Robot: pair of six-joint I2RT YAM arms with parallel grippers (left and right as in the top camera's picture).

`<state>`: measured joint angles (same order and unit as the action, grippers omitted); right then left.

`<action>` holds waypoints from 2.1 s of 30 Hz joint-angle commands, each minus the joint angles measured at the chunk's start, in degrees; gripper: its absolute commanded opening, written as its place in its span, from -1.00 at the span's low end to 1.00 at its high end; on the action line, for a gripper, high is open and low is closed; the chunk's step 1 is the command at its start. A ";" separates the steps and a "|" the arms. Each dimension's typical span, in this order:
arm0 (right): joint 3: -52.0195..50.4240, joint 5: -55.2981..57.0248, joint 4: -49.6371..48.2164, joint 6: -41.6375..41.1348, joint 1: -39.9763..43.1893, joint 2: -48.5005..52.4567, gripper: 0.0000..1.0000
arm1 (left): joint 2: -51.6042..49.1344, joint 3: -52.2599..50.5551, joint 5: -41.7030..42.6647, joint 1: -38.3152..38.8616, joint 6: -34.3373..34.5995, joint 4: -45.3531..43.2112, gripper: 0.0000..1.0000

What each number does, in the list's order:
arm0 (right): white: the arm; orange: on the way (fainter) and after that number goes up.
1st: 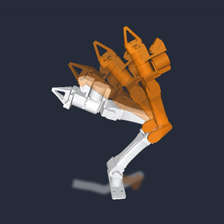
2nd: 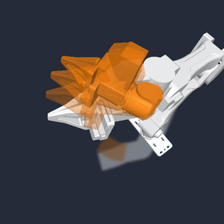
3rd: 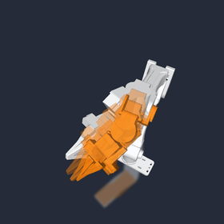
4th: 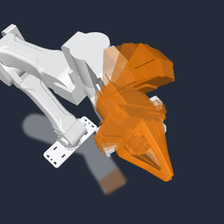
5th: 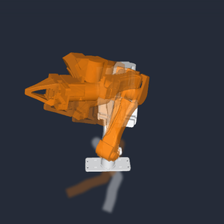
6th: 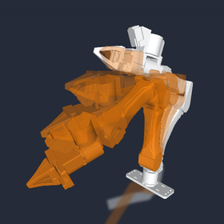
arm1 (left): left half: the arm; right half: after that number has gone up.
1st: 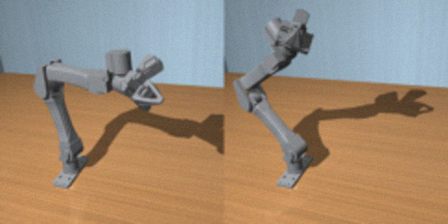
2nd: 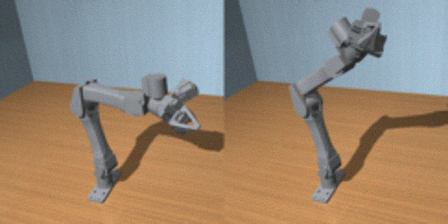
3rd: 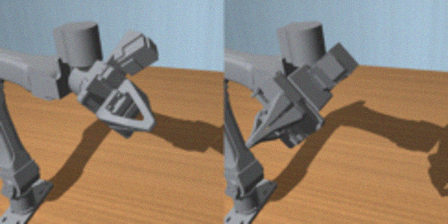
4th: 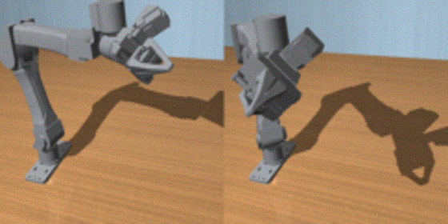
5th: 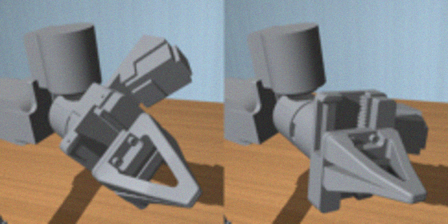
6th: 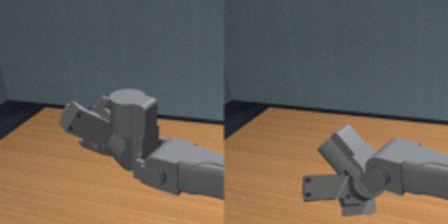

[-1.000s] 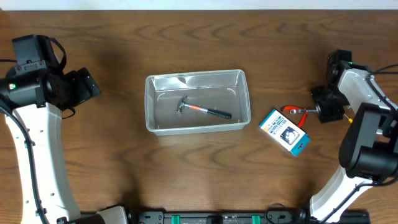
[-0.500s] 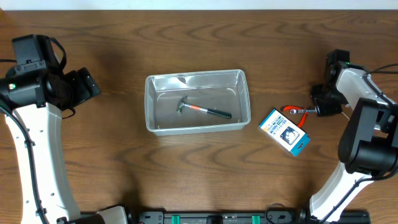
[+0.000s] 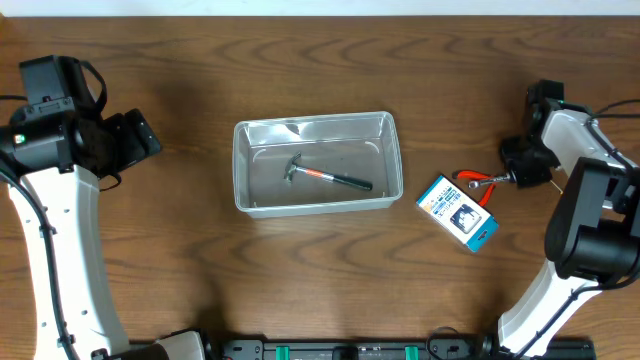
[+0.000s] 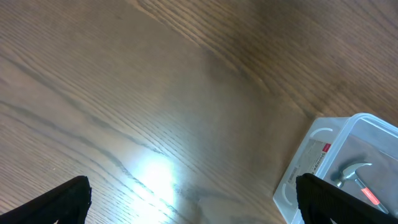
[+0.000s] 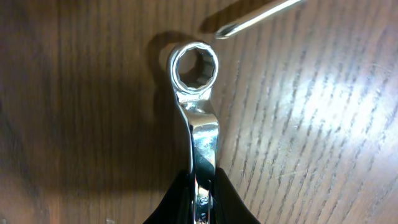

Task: Pack container
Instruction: 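Lift the wrench with the right gripper and drop it into the container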

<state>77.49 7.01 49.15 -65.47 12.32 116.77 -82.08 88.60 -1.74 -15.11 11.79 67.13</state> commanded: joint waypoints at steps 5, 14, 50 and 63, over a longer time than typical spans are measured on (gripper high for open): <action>3.65 -4.09 0.24 13.75 -0.44 -0.57 -0.98 | -0.28 0.46 -0.24 0.07 0.09 0.37 0.96; 13.27 -5.66 -2.34 35.85 -7.15 -12.70 -0.98 | -0.28 0.46 -0.22 0.07 0.09 0.92 0.96; 16.13 -28.22 -2.95 114.88 -46.90 5.16 -0.90 | -0.28 0.46 -0.24 0.07 0.09 1.64 0.96; 17.55 -23.71 3.61 114.77 -46.49 3.06 -0.33 | -0.28 0.46 -0.24 0.07 0.09 1.64 0.96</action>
<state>93.49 -18.55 51.27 48.82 -34.30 122.61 -82.08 88.60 -1.74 -15.11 11.79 68.60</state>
